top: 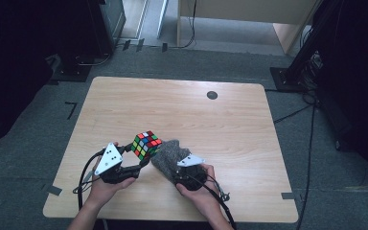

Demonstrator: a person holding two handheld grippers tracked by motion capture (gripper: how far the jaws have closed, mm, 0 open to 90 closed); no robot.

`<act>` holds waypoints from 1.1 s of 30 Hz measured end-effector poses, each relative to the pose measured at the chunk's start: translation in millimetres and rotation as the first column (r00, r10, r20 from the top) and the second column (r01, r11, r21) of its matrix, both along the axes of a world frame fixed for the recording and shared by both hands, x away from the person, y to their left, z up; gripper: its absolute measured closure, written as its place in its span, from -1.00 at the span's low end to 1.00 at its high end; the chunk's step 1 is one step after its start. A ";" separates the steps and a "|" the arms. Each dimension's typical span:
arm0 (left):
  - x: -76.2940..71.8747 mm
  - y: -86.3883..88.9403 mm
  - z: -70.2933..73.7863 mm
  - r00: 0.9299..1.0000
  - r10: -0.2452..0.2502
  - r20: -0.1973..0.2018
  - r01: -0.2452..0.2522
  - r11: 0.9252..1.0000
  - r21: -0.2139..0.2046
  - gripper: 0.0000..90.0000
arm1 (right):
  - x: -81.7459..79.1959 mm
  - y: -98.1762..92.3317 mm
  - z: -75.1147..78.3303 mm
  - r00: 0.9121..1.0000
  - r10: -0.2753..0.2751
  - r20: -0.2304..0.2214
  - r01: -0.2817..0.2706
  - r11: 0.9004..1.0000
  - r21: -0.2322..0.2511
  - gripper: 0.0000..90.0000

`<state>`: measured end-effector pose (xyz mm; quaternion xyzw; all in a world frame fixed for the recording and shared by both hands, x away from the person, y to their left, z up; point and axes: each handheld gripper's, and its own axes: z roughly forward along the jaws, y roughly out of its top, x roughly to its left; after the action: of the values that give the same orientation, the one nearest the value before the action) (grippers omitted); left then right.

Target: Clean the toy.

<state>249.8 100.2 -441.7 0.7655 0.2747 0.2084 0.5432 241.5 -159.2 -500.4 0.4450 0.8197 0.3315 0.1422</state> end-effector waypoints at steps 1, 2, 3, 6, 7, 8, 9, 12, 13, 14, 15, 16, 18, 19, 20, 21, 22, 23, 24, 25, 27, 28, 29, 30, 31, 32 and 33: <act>0.0 -0.3 -0.2 1.000 -0.003 -0.002 0.003 1.000 0.002 -0.25 | -0.7 -0.2 0.2 1.000 0.009 0.007 -0.009 1.000 -0.011 0.43; 0.1 -0.5 -0.4 1.000 -0.007 -0.004 0.007 1.000 0.003 -0.25 | -1.0 -0.9 1.0 1.000 0.015 0.012 -0.015 1.000 -0.016 0.53; -0.1 -0.9 -0.5 1.000 -0.010 -0.005 0.010 1.000 0.003 -0.25 | -1.1 -2.3 2.3 1.000 0.015 0.012 -0.015 1.000 -0.014 0.61; -0.7 -2.1 -0.7 1.000 -0.023 -0.007 0.023 1.000 0.004 -0.25 | 0.3 -10.2 8.8 1.000 -0.012 0.024 0.011 0.999 0.036 0.69; -1.0 -2.6 -0.8 1.000 -0.026 -0.007 0.026 1.000 0.007 -0.25 | 0.6 -14.2 12.1 0.999 -0.027 0.034 0.025 0.998 0.057 0.70; -1.2 -3.2 -0.9 1.000 -0.029 -0.006 0.029 1.000 0.010 -0.25 | 1.1 -18.6 15.8 0.998 -0.046 0.046 0.042 0.995 0.086 0.70; -1.3 -3.9 -1.1 0.999 -0.033 -0.006 0.033 0.999 0.013 -0.25 | 1.2 -23.6 20.0 0.996 -0.064 0.055 0.057 0.991 0.119 0.71; -1.7 -6.7 -2.5 0.999 -0.045 -0.008 0.045 0.999 0.030 -0.24 | -0.7 -38.7 35.8 0.989 -0.111 0.101 0.087 0.971 0.224 0.72; -1.9 -8.2 -3.2 0.999 -0.048 -0.007 0.049 0.998 0.047 -0.24 | -1.8 -41.4 40.0 0.986 -0.119 0.117 0.087 0.965 0.248 0.72; -2.4 -10.3 -4.2 0.999 -0.048 -0.003 0.049 0.996 0.071 -0.24 | -3.7 -44.3 46.0 0.982 -0.128 0.139 0.085 0.957 0.276 0.72; -2.8 -13.0 -5.4 0.999 -0.046 -0.001 0.046 0.994 0.101 -0.24 | -6.1 -46.3 52.1 0.977 -0.136 0.164 0.083 0.951 0.298 0.72; -3.1 -16.3 -6.8 0.999 -0.039 -0.001 0.039 0.990 0.133 -0.24 | -8.9 -47.3 58.1 0.971 -0.143 0.191 0.078 0.946 0.315 0.72; -3.5 -23.5 -9.4 1.000 -0.022 -0.009 0.023 0.982 0.187 -0.24 | -15.1 -46.5 68.6 0.962 -0.137 0.234 0.049 0.937 0.345 0.72; -3.6 -26.9 -10.5 1.000 -0.019 -0.018 0.022 0.978 0.208 -0.24 | -18.2 -44.5 72.9 0.959 -0.126 0.253 0.032 0.938 0.346 0.72; -4.1 -30.7 -11.5 1.000 -0.017 -0.025 0.022 0.974 0.227 -0.24 | -21.2 -41.7 76.6 0.956 -0.112 0.271 0.013 0.939 0.343 0.72; -5.0 -34.6 -12.5 0.999 -0.017 -0.028 0.024 0.967 0.252 -0.24 | -24.0 -38.5 79.7 0.953 -0.095 0.287 -0.008 0.941 0.337 0.72; -6.2 -38.9 -13.7 0.999 -0.017 -0.028 0.024 0.960 0.277 -0.24 | -26.5 -35.0 82.2 0.950 -0.075 0.302 -0.031 0.943 0.332 0.71; -7.8 -43.1 -14.5 1.000 -0.018 -0.021 0.023 0.949 0.314 -0.24 | -29.2 -31.4 84.4 0.948 -0.054 0.314 -0.053 0.944 0.325 0.71; -9.3 -47.3 -15.2 1.000 -0.016 -0.016 0.021 0.938 0.346 -0.24 | -31.9 -27.4 86.1 0.946 -0.035 0.323 -0.074 0.945 0.318 0.71; -10.7 -51.3 -15.5 1.000 -0.012 -0.018 0.018 0.928 0.373 -0.24 | -34.5 -22.8 87.3 0.943 -0.012 0.332 -0.096 0.947 0.307 0.71; -13.5 -58.1 -15.5 1.000 -0.010 -0.019 0.017 0.916 0.401 -0.24 | -40.5 -11.2 88.0 0.935 0.040 0.353 -0.138 0.957 0.257 0.71; -14.8 -61.3 -15.4 1.000 -0.008 -0.024 0.017 0.916 0.400 -0.24 | -44.1 -4.4 87.5 0.928 0.067 0.367 -0.156 0.963 0.220 0.71; -16.4 -64.5 -14.6 0.999 -0.009 -0.033 0.022 0.914 0.406 -0.24 | -47.7 2.5 86.5 0.919 0.094 0.383 -0.175 0.968 0.182 0.71; -17.6 -66.8 -13.9 0.999 -0.010 -0.038 0.025 0.911 0.411 -0.24 | -51.4 11.0 84.4 0.908 0.125 0.399 -0.194 0.972 0.136 0.70; -18.5 -68.2 -13.3 0.999 -0.012 -0.045 0.029 0.910 0.413 -0.24 | -53.8 17.0 82.3 0.903 0.145 0.405 -0.201 0.975 0.100 0.69; -20.0 -70.3 -12.3 0.998 -0.021 -0.056 0.042 0.909 0.414 -0.24 | -55.1 20.7 80.3 0.900 0.158 0.406 -0.203 0.976 0.072 0.69; -21.1 -71.5 -11.9 0.998 -0.025 -0.057 0.047 0.907 0.418 -0.24 | -55.9 25.7 76.8 0.900 0.169 0.402 -0.199 0.979 0.035 0.69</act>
<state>228.7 28.6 -453.5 0.8742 0.2230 0.2332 0.3628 185.6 -133.5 -423.7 0.2939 0.7990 0.4575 0.2567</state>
